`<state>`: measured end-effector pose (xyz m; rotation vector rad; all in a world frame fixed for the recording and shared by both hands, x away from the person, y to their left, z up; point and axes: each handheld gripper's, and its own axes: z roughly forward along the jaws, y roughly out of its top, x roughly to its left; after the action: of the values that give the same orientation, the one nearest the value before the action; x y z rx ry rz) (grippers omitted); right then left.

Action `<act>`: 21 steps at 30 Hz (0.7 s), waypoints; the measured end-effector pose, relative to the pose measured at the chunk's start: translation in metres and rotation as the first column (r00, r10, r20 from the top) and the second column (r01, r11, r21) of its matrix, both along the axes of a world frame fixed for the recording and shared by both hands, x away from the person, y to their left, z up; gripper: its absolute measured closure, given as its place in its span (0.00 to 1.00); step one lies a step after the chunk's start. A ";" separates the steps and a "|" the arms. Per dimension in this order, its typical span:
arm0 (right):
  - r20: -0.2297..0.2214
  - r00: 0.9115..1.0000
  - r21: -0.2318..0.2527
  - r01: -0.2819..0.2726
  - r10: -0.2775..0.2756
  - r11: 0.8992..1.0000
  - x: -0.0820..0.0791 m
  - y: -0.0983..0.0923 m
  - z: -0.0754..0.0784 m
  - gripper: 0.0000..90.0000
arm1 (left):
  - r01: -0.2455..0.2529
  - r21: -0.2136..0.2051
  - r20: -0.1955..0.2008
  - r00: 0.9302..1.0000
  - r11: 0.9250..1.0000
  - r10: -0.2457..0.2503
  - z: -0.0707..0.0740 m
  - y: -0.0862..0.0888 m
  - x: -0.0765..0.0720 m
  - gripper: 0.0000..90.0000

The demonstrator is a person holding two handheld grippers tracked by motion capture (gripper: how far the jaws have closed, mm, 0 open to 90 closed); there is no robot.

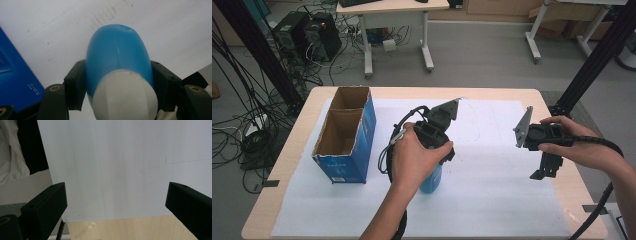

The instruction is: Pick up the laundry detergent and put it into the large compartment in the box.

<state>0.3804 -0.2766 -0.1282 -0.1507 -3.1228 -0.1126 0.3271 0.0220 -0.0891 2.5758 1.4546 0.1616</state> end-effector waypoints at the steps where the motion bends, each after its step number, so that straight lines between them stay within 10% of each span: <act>1: -0.003 1.000 -0.001 0.003 -0.003 1.000 0.000 0.000 0.000 0.04 | -0.003 0.000 0.006 1.000 1.000 0.003 0.007 0.001 -0.002 0.42; 21: -0.006 1.000 0.001 -0.030 0.030 1.000 0.008 0.017 0.001 0.04 | -0.057 -0.045 0.123 0.990 0.997 0.063 0.125 0.045 -0.020 0.42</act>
<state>0.3883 -0.2592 -0.1269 -0.1032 -3.1177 -0.1132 0.3068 0.0674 0.0360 2.4438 1.4751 0.2917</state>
